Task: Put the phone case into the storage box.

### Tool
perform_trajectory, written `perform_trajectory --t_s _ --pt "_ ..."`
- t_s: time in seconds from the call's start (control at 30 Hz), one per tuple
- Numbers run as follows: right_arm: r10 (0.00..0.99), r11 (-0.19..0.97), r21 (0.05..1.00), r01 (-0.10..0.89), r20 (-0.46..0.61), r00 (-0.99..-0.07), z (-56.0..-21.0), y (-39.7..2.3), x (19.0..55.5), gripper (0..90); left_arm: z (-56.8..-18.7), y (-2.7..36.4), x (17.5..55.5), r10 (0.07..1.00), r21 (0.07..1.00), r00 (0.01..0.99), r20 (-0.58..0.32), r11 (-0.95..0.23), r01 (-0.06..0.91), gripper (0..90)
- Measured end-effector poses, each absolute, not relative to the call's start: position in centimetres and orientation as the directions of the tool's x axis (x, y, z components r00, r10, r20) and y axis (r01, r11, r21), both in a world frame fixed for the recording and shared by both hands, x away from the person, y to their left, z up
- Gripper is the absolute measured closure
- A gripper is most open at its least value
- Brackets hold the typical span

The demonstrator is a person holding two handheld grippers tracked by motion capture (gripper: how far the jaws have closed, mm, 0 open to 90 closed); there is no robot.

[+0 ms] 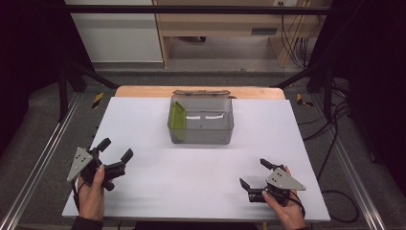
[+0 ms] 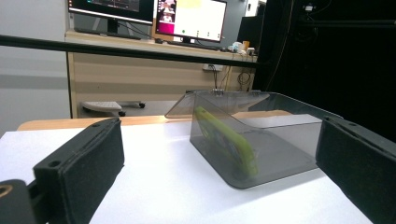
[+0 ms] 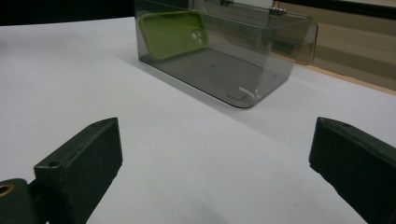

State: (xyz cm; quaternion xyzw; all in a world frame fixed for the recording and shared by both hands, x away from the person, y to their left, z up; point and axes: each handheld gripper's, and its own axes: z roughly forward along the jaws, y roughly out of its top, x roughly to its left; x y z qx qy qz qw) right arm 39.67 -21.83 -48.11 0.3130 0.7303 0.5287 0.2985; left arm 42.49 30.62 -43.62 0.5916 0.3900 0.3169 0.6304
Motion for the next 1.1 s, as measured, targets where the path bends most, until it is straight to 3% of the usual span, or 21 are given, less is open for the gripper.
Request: perform_trajectory --t_s 1.1 --pt "0.772 0.245 0.96 0.138 -0.107 -0.627 -48.1 -21.9 39.7 2.8 -44.4 30.4 40.2 0.853 0.998 0.519 -0.056 0.041 0.041 1.2"
